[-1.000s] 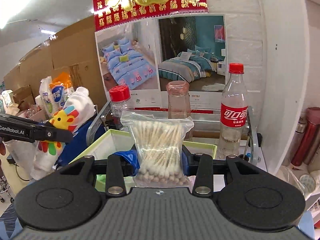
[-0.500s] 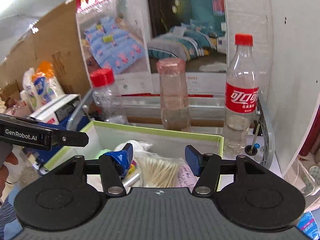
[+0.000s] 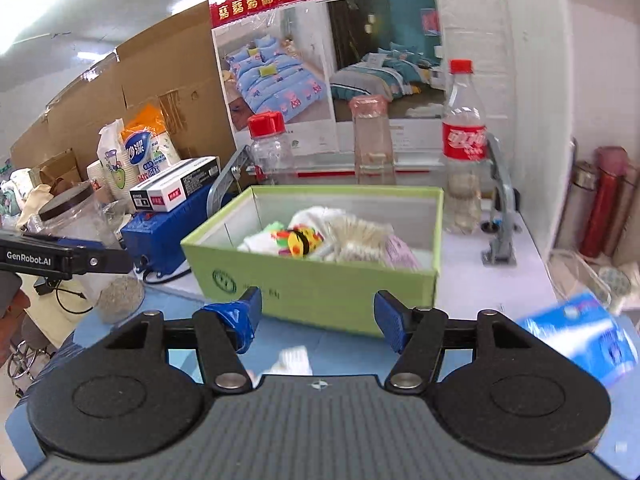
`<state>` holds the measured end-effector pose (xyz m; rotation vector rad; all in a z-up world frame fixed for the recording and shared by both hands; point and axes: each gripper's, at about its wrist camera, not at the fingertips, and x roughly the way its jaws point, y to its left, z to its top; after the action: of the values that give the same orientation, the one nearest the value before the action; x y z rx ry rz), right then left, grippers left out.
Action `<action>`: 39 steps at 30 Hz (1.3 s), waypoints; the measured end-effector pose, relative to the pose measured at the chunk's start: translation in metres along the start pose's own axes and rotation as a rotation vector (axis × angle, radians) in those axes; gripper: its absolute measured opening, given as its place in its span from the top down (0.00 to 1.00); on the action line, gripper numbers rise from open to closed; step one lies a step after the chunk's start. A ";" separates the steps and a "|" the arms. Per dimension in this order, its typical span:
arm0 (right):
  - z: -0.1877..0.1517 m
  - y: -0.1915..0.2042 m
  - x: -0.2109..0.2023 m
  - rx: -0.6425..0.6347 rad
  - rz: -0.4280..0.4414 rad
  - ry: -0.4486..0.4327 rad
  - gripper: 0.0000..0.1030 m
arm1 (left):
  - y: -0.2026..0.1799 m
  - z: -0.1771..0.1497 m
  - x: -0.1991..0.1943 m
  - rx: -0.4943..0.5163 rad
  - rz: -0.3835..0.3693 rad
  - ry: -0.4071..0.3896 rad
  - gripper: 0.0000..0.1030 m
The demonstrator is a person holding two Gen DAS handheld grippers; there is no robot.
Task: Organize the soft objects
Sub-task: 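Move the left tool to the floral cloth while the right tool moves to the green sachet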
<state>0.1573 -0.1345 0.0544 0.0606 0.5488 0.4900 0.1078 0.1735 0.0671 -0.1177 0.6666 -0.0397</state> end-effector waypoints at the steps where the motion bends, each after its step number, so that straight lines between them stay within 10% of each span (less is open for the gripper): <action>1: -0.009 -0.001 -0.006 0.014 -0.010 0.005 0.54 | 0.006 -0.009 -0.003 -0.015 0.019 0.008 0.20; 12: -0.119 -0.020 -0.063 0.240 -0.143 0.032 0.54 | 0.073 -0.074 0.014 -0.192 0.166 0.166 0.19; 22: -0.119 -0.020 -0.074 0.241 -0.123 0.011 0.53 | 0.045 -0.070 0.028 -0.065 0.179 0.164 0.16; 30: -0.141 -0.023 -0.090 0.116 -0.306 0.096 0.53 | 0.043 -0.070 0.022 -0.072 0.181 0.132 0.01; 39: -0.078 0.003 -0.030 -0.051 -0.146 0.034 0.53 | 0.037 -0.068 0.021 -0.067 0.191 0.134 0.01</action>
<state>0.0933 -0.1515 0.0028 -0.0364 0.5688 0.3635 0.0821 0.2018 -0.0031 -0.1156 0.8109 0.1600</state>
